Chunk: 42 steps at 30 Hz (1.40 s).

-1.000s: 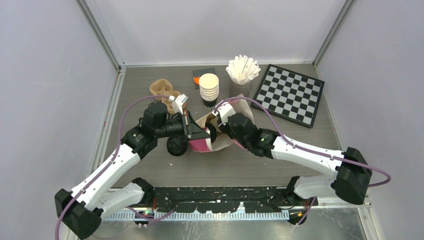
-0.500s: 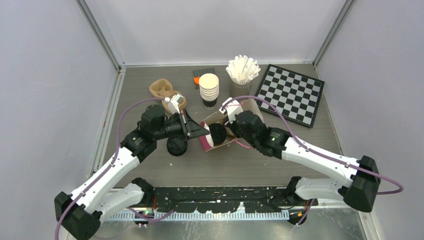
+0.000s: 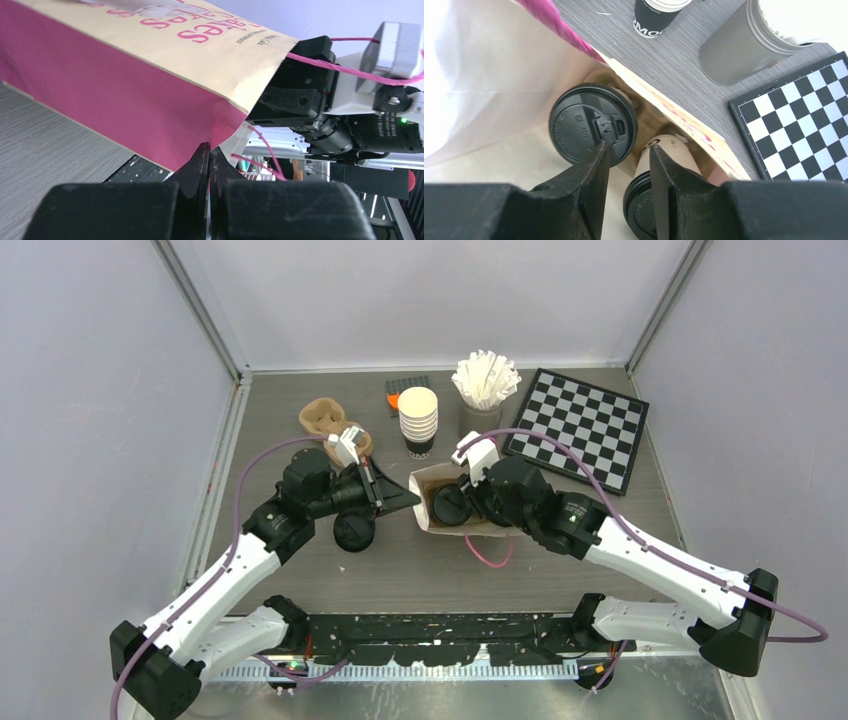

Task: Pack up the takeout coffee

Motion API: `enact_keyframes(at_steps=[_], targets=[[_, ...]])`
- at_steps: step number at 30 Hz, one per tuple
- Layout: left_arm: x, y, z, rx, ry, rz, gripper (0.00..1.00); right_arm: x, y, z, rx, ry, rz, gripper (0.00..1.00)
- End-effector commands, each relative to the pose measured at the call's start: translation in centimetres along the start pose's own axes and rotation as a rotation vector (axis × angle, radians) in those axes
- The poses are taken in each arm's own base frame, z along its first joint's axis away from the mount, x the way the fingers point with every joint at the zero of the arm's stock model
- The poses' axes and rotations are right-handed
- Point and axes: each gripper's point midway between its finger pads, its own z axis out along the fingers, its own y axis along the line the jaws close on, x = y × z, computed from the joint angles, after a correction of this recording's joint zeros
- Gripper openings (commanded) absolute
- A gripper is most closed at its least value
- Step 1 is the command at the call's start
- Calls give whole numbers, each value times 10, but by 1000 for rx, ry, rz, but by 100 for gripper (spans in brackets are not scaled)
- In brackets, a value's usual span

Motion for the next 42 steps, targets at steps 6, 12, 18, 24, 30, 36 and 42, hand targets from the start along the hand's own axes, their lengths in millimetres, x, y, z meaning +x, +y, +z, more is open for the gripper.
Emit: enact_keyframes(at_steps=[6, 12, 18, 24, 30, 36, 42], targets=[[-11, -12, 3, -1, -6, 20, 0, -33, 5, -5, -42, -44, 57, 41], [-11, -15, -2, -10, -12, 24, 0, -23, 14, 1, -69, -9, 74, 41], [-12, -16, -3, -13, -13, 21, 0, -18, 17, 4, -78, 13, 86, 41], [-11, -11, -1, -38, -2, 8, 0, -9, 21, 12, -97, 61, 106, 42], [-12, -14, -3, -55, -4, 10, 0, -8, 18, 15, -110, 77, 125, 43], [-16, -16, -9, -78, -27, 12, 6, -1, 19, 14, -135, 114, 149, 46], [-20, -19, -10, -83, -37, 36, 18, -1, 23, 8, -176, 152, 124, 47]])
